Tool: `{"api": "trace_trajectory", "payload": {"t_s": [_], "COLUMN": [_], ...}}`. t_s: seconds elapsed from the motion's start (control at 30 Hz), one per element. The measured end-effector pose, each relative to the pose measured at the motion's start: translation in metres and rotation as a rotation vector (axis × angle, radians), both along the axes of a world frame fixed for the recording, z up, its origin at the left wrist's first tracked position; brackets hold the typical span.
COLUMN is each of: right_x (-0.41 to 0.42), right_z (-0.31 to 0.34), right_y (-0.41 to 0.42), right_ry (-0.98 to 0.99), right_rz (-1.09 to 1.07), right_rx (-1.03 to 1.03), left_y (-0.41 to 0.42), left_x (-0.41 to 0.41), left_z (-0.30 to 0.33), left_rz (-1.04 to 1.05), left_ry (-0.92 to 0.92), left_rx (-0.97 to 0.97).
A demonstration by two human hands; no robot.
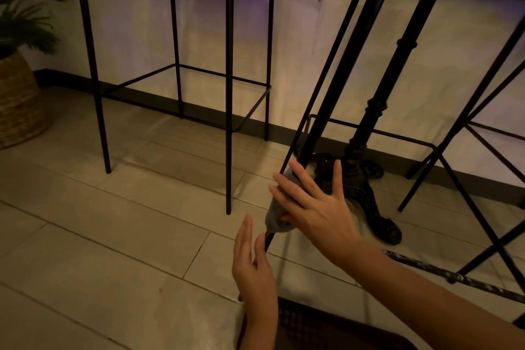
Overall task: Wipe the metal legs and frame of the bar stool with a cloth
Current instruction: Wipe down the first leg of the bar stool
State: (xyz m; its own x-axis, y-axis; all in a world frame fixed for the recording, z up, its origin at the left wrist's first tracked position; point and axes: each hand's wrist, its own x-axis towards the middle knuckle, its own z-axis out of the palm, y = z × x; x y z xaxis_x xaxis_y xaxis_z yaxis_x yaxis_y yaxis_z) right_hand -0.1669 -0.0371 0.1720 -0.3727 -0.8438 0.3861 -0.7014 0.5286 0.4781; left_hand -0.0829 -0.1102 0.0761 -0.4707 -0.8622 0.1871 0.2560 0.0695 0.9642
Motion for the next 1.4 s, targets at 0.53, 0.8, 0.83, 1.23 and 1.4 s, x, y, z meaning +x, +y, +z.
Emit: {"api": "trace_trajectory", "payload": {"t_s": [0.53,0.8,0.83,1.23,1.4], "right_x": [-0.013,-0.019,-0.018,-0.013,-0.013], "right_z": [0.052,0.061,0.06,0.055,0.055], "right_y": [0.01,0.002,0.001,-0.001,-0.002], "right_ry": [0.105,0.099,0.091,0.068,0.043], "right_rz": [0.051,0.031,0.02,0.027,0.033], "right_rx": [-0.273,-0.376,-0.362,-0.333,-0.346], "left_y": [0.008,0.009,0.008,0.003,-0.008], "left_x": [-0.031,-0.036,-0.035,-0.036,-0.029], "left_z": [0.04,0.043,0.042,0.047,0.011], "left_rz": [-0.015,0.006,-0.002,0.009,-0.125], "left_ry": [0.134,0.136,0.131,0.161,0.105], "left_rx": [-0.145,-0.17,-0.179,-0.25,0.095]}}
